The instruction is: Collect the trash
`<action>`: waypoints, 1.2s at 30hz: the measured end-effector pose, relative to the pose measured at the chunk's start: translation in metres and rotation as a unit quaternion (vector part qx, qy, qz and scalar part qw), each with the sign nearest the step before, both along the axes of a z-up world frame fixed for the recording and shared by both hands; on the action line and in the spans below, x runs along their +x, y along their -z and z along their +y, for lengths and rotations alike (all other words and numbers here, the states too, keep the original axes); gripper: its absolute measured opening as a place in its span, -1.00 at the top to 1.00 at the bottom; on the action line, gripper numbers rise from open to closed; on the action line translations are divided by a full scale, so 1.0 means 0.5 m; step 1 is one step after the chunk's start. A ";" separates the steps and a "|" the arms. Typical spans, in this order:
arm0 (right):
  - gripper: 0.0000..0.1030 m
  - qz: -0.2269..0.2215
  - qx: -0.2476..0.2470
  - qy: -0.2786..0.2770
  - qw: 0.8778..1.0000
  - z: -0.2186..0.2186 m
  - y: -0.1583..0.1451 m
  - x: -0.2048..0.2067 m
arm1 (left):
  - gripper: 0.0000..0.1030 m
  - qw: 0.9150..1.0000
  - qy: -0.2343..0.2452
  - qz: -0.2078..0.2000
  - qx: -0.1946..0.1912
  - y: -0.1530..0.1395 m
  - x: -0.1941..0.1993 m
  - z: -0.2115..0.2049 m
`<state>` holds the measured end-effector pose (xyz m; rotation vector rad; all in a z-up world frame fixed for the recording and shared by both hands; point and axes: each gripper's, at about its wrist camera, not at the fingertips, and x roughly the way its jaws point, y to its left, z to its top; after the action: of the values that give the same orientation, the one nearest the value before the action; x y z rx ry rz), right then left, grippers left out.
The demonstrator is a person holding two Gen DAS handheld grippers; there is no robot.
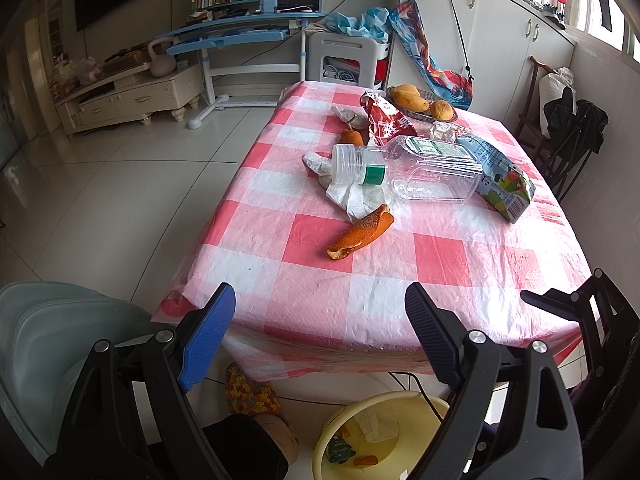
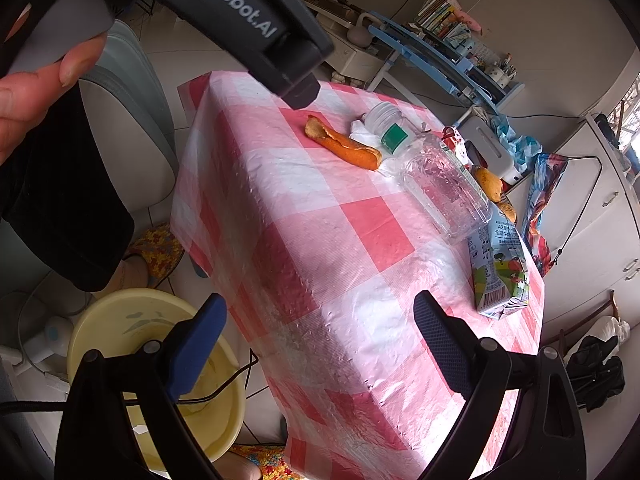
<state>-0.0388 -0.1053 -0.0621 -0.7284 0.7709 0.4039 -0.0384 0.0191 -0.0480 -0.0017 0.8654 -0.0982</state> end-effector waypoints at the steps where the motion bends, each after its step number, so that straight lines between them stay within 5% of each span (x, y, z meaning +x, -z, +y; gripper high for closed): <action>1: -0.75 0.000 0.000 0.000 1.000 -0.001 -0.001 0.000 | -0.62 1.000 0.000 0.000 0.000 0.000 0.000 0.000; 36: -0.75 -0.006 0.003 0.003 1.000 -0.002 -0.002 0.005 | -0.62 1.000 0.001 0.001 0.001 0.001 0.002 -0.001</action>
<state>-0.0365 -0.1064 -0.0610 -0.7227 0.7595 0.3963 -0.0374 0.0185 -0.0488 0.0002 0.8675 -0.0991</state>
